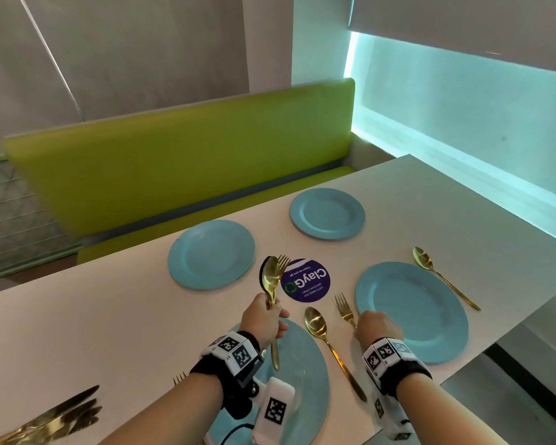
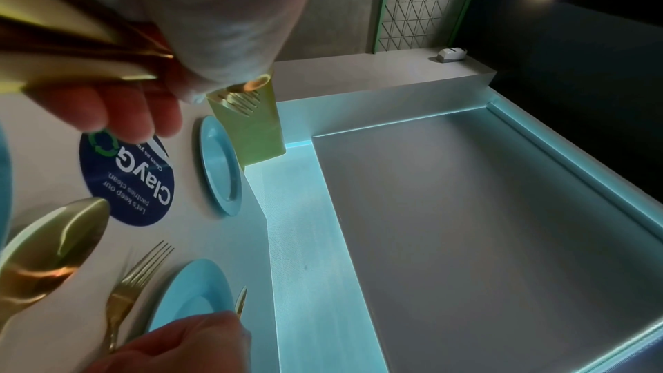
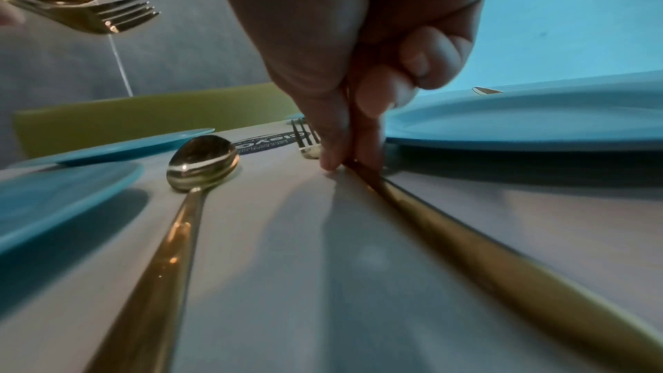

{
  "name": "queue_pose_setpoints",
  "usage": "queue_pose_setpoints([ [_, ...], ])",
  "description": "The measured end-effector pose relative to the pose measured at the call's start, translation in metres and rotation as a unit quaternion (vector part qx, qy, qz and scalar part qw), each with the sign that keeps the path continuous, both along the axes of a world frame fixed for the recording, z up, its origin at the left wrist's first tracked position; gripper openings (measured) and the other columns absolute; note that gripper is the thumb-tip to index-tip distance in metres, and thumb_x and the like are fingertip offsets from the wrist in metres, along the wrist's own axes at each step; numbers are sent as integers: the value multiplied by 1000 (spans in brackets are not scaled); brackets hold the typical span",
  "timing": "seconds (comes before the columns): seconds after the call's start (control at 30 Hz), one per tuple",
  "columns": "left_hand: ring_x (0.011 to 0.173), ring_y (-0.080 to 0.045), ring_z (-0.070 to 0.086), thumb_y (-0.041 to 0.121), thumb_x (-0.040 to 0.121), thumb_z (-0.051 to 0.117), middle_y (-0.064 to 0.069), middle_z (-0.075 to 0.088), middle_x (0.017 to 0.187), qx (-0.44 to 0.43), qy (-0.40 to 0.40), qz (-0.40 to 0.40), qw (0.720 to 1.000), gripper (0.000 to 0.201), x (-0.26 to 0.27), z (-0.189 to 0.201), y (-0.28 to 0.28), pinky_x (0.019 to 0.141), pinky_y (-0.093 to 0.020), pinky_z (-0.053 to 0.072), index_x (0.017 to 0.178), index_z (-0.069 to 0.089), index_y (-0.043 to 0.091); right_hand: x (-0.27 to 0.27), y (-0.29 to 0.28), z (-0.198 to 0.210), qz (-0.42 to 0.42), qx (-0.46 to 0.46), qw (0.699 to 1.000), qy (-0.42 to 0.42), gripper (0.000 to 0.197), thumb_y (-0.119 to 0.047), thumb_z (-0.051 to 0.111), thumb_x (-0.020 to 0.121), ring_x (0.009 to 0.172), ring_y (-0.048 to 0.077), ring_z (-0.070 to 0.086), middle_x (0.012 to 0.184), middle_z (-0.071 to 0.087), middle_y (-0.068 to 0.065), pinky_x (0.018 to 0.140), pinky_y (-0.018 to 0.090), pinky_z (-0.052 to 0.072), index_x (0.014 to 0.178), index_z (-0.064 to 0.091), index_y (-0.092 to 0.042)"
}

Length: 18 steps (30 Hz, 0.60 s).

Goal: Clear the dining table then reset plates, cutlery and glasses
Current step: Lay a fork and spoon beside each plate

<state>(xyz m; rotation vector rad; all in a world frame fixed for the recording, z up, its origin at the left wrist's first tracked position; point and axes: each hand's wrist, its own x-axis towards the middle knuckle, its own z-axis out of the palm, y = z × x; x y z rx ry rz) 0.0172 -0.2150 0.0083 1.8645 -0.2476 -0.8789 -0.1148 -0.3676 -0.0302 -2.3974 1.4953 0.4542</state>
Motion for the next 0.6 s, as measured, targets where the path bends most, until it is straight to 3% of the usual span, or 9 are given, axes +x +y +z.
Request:
queue_pose_setpoints([
  [0.2,62,-12,54,15,98,41,-4,59,82,-18,7,-1,1000,12,0,5,1,58,-23,52,96,52,12,6,8,10,26,-6,1000,-2,24,-15,46,94,93,19,67,101,69,4,78,27,52,107,67,-11],
  [0.37,61,-14,57,17,99,38,-6,63,81,-38,33,1,999,18,2,17,5,55,-22,51,93,54,12,27,17,38,82,-9,993,-86,25,-26,48,93,99,21,64,107,67,5,83,29,50,109,64,-15],
  [0.5,54,-15,55,16,99,33,-9,65,80,-55,49,-1,997,19,2,32,8,45,-21,42,89,49,14,53,44,68,202,-56,945,-250,25,-26,52,91,99,22,63,108,68,-1,84,31,48,110,68,-26],
  [0.6,48,-14,55,11,98,32,-11,64,78,-68,43,-15,997,15,4,40,13,40,-22,38,95,46,9,66,65,81,297,-81,899,-312,22,-18,55,83,82,25,67,87,70,1,67,28,48,93,74,-24],
])
